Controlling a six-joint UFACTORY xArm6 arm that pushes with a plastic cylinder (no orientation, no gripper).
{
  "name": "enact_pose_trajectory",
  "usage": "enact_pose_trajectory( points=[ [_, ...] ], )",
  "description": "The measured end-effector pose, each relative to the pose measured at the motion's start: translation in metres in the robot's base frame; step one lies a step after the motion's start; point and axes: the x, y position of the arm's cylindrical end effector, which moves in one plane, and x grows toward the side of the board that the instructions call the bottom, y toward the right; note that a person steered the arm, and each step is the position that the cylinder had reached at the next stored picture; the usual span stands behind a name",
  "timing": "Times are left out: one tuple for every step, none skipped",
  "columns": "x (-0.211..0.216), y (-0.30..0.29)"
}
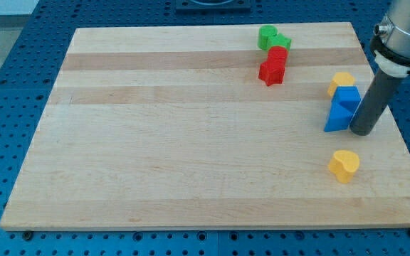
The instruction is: Push the yellow heart to the horizontal left of the blue triangle
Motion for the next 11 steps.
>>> enact_pose_trajectory(
  points=[
    [0.032,0.013],
    [0.070,0.023],
    [0.095,0.012],
    [0.095,-0.015],
    [0.088,-0.043],
    [0.072,-0.061],
    [0.052,-0.071],
    [0.037,-0.071],
    [0.020,-0.076],
    [0.007,-0.090],
    [0.006,-0.103]
  ],
)
